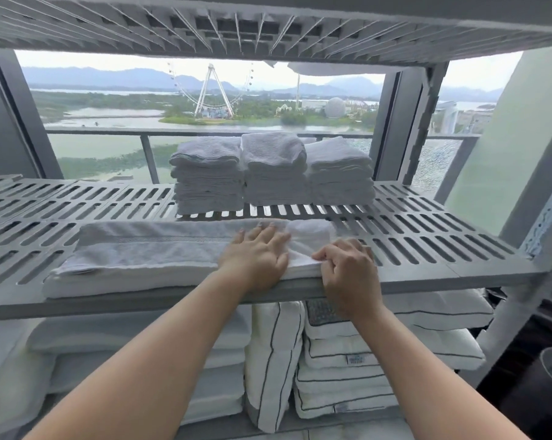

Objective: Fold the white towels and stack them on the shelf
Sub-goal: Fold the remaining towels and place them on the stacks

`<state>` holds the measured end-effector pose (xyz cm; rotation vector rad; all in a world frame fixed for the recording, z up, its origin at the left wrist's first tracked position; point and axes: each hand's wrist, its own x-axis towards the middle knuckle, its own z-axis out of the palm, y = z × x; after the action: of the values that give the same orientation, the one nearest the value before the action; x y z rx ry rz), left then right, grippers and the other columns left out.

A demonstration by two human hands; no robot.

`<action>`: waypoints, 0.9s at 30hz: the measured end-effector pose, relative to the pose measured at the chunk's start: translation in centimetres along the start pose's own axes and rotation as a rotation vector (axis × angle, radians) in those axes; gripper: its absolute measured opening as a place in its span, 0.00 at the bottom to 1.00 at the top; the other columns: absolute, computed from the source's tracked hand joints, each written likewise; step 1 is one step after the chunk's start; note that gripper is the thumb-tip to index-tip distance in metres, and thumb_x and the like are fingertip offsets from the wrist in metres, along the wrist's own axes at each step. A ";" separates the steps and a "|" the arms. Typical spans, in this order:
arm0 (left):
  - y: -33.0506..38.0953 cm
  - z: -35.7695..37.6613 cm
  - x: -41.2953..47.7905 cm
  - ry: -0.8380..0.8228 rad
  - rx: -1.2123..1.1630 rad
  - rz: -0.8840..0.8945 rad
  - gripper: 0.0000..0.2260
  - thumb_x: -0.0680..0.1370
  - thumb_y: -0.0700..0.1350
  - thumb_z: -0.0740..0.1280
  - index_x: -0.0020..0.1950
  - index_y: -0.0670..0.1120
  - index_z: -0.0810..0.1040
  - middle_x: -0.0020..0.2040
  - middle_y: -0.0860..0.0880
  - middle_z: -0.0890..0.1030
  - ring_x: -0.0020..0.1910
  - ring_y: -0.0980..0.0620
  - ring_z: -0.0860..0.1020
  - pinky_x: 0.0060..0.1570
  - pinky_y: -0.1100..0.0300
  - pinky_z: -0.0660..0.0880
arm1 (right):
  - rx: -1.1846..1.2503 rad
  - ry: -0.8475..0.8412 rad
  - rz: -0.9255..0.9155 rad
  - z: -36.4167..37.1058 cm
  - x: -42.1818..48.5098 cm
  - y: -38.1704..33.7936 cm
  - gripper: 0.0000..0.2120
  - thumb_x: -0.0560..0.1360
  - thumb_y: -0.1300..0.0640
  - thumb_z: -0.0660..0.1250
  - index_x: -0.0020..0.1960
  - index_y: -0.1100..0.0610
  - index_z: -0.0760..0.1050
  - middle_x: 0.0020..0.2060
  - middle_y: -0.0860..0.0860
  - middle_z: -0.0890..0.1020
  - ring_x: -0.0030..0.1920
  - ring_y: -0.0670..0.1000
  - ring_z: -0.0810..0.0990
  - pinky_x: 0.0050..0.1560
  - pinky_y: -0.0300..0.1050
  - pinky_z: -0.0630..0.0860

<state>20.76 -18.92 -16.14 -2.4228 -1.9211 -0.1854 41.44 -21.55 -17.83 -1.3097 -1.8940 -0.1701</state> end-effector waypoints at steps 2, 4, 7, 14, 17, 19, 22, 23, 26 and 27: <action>-0.1 0.2 0.0 0.005 0.038 0.016 0.30 0.77 0.61 0.39 0.80 0.61 0.41 0.82 0.54 0.41 0.80 0.54 0.40 0.77 0.48 0.37 | 0.074 0.012 0.063 -0.4 1.1 0.3 0.16 0.73 0.54 0.55 0.44 0.51 0.82 0.40 0.45 0.83 0.47 0.48 0.77 0.53 0.46 0.68; 0.1 0.3 -0.2 0.034 0.054 0.033 0.31 0.77 0.60 0.38 0.81 0.59 0.41 0.82 0.54 0.41 0.80 0.54 0.39 0.78 0.48 0.38 | 0.139 0.049 0.205 -0.5 2.9 0.9 0.14 0.76 0.53 0.55 0.46 0.52 0.80 0.39 0.46 0.82 0.42 0.49 0.78 0.47 0.45 0.71; 0.3 0.2 -0.6 0.065 0.051 0.045 0.30 0.78 0.59 0.39 0.81 0.58 0.42 0.82 0.53 0.42 0.80 0.54 0.40 0.79 0.47 0.41 | 0.213 -0.090 0.445 0.1 6.0 2.3 0.21 0.80 0.45 0.55 0.40 0.56 0.78 0.34 0.50 0.82 0.40 0.54 0.79 0.40 0.47 0.70; 0.8 0.0 -1.2 0.113 0.104 0.045 0.30 0.78 0.59 0.38 0.81 0.58 0.42 0.83 0.51 0.43 0.81 0.53 0.41 0.79 0.47 0.43 | 0.273 -0.351 0.578 1.8 10.3 2.7 0.22 0.73 0.41 0.69 0.29 0.57 0.73 0.26 0.50 0.76 0.31 0.51 0.75 0.32 0.44 0.64; 0.8 0.0 -1.2 0.113 0.106 0.043 0.30 0.78 0.59 0.37 0.81 0.59 0.41 0.82 0.51 0.42 0.80 0.53 0.40 0.79 0.47 0.43 | 0.308 -0.306 0.557 2.3 11.4 2.5 0.14 0.70 0.50 0.71 0.31 0.55 0.74 0.26 0.48 0.75 0.31 0.51 0.73 0.35 0.43 0.68; 0.8 -0.1 -1.3 0.109 0.110 0.051 0.29 0.79 0.59 0.39 0.81 0.60 0.41 0.82 0.51 0.41 0.80 0.54 0.39 0.79 0.47 0.43 | 0.314 -0.248 0.532 2.6 11.8 2.9 0.13 0.72 0.52 0.71 0.32 0.54 0.74 0.28 0.47 0.76 0.35 0.52 0.75 0.41 0.48 0.72; 0.8 -0.3 -1.4 0.103 0.094 0.072 0.28 0.80 0.57 0.42 0.81 0.61 0.43 0.82 0.52 0.40 0.80 0.54 0.38 0.79 0.48 0.42 | 0.236 -0.300 0.485 3.0 11.5 3.8 0.09 0.77 0.54 0.67 0.39 0.54 0.76 0.38 0.50 0.81 0.43 0.54 0.79 0.43 0.46 0.71; 0.8 -0.4 -1.3 0.100 0.091 0.080 0.27 0.81 0.57 0.42 0.81 0.61 0.43 0.82 0.53 0.40 0.80 0.54 0.38 0.79 0.49 0.42 | 0.198 -0.313 0.469 3.2 11.2 4.0 0.08 0.79 0.54 0.65 0.41 0.53 0.75 0.41 0.50 0.81 0.45 0.54 0.79 0.43 0.45 0.70; 0.8 -0.4 -1.4 0.081 0.087 0.099 0.25 0.83 0.58 0.41 0.81 0.62 0.44 0.82 0.55 0.42 0.80 0.56 0.39 0.79 0.51 0.41 | 0.144 -0.246 0.401 3.7 10.2 4.0 0.08 0.80 0.52 0.63 0.50 0.54 0.79 0.45 0.50 0.83 0.47 0.53 0.77 0.44 0.44 0.68; 0.8 -0.4 -1.4 0.077 0.089 0.103 0.25 0.83 0.59 0.40 0.81 0.62 0.44 0.82 0.56 0.43 0.80 0.57 0.40 0.79 0.51 0.41 | 0.174 -0.205 0.397 3.7 10.0 4.0 0.09 0.80 0.51 0.64 0.52 0.55 0.79 0.46 0.50 0.83 0.46 0.52 0.76 0.45 0.43 0.67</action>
<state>21.22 -20.56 -15.84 -2.4121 -1.7310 -0.1820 41.42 -10.53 -14.82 -1.5968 -1.7245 0.3365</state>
